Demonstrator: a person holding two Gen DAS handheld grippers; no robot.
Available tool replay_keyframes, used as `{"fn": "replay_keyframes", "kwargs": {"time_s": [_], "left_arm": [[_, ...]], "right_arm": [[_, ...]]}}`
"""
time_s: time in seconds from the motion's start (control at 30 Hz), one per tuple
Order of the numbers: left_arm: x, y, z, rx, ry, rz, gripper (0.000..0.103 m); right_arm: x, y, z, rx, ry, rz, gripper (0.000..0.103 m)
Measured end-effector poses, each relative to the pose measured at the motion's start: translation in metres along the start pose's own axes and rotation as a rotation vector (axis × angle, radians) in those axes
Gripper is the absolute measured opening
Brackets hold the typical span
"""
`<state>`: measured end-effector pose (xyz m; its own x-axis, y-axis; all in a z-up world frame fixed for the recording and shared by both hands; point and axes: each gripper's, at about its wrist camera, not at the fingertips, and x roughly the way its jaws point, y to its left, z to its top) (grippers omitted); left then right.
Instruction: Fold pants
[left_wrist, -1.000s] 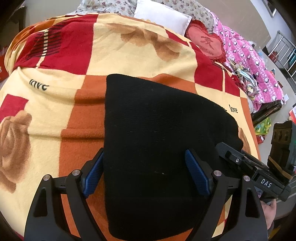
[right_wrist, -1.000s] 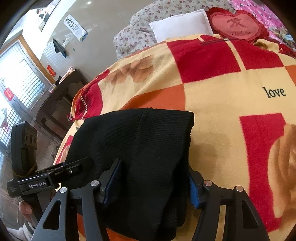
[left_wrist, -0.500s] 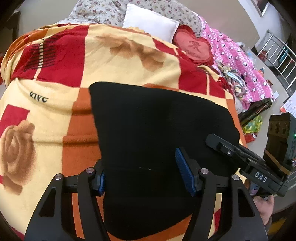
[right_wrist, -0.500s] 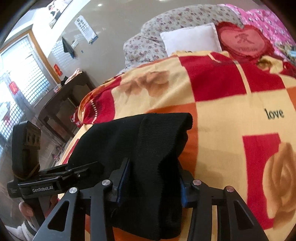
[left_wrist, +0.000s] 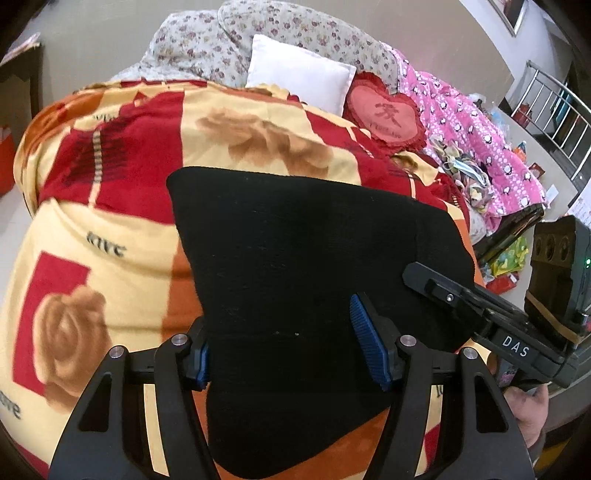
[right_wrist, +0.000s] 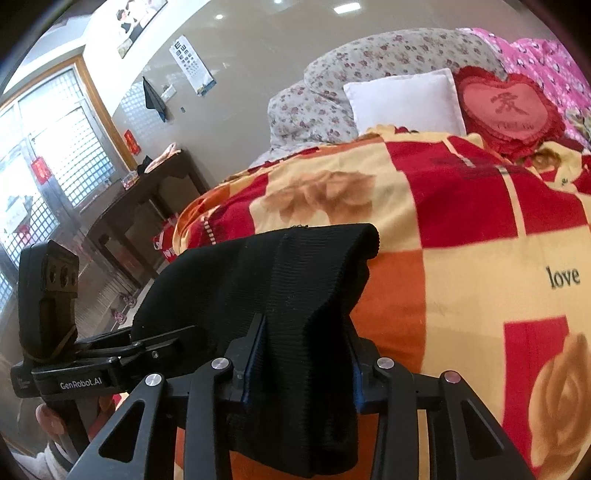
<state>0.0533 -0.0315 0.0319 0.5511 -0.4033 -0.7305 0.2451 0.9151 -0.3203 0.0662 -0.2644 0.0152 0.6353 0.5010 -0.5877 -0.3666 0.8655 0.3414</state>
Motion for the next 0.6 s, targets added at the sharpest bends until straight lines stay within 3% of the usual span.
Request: {"fn": "replay_keyframes", "kwargs": {"time_s": [0.6], "left_arm": [[0.004,0.013,0.031,0.006,-0.008,0.043,0.064]], "right_arm": [[0.024,0.003,0.034,0.008,0.008,0.006,0.037]]}}
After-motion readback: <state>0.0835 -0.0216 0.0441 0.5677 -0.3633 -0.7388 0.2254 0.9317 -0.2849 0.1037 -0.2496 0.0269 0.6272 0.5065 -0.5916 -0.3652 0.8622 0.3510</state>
